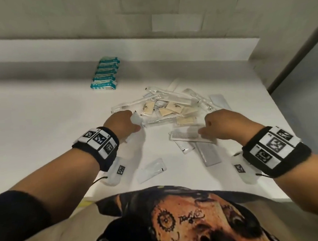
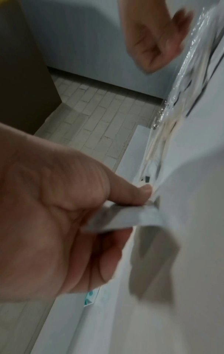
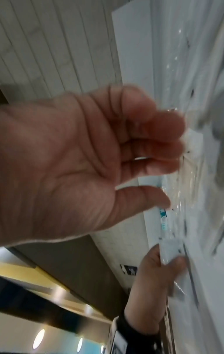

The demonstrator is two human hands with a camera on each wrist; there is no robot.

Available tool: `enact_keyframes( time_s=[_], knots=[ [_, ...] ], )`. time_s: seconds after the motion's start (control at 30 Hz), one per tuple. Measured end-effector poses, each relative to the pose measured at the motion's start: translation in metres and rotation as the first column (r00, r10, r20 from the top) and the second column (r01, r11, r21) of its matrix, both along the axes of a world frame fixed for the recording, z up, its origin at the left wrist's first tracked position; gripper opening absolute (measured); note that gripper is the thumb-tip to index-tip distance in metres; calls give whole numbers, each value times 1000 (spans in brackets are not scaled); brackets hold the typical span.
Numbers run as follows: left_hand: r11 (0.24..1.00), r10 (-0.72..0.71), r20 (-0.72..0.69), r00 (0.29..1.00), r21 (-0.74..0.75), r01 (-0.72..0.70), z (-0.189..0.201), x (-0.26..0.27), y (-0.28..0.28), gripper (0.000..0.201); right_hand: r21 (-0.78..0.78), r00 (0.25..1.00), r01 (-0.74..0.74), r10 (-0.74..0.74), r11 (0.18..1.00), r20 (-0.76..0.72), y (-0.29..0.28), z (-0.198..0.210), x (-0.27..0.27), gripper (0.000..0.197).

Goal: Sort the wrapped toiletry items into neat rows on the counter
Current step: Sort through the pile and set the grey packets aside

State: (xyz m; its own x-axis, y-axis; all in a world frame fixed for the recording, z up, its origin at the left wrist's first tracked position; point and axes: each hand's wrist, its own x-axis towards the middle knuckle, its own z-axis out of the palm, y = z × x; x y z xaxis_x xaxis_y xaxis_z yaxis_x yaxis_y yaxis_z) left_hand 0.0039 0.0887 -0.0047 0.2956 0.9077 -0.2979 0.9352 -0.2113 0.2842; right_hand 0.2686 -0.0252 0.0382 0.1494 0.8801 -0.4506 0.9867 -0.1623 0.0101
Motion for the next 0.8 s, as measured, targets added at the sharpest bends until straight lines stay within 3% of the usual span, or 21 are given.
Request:
enact_keyframes(
  time_s=[0.1, 0.23, 0.33, 0.43, 0.47, 0.57, 0.67, 0.8],
  knots=[
    [997, -31, 129, 991, 81, 20, 8, 15, -11, 31, -142, 999, -8, 14, 990, 47, -25, -11, -4, 60],
    [990, -128, 220, 967, 78, 113, 21, 51, -24, 51, 29, 998, -4, 6, 1000, -70, -36, -28, -10, 66],
    [978, -209, 186, 960, 50, 203, 24, 75, -26, 60, 19, 970, 23, -17, 1000, -241, -28, -30, -9, 52],
    [952, -304, 92, 948, -9, 306, 25, 91, -28, 52, 47, 982, -23, 32, 999, -184, -25, -31, -3, 17],
    [943, -329, 78, 941, -28, 332, 25, 94, -29, 49, 70, 986, -33, 43, 997, -160, -24, -28, 6, 14],
    [924, -376, 26, 926, -66, 377, 22, 94, -33, 51, 157, 982, 53, -22, 986, -189, -21, -7, 31, 18],
    [907, -407, 32, 913, -101, 408, 26, 93, -34, 46, 125, 978, 157, -137, 980, -159, -19, -1, 53, 43],
    [923, -376, 47, 925, -68, 379, 36, 95, -17, 47, -3, 965, 34, -34, 999, -259, -19, -6, 49, 41]
  ],
)
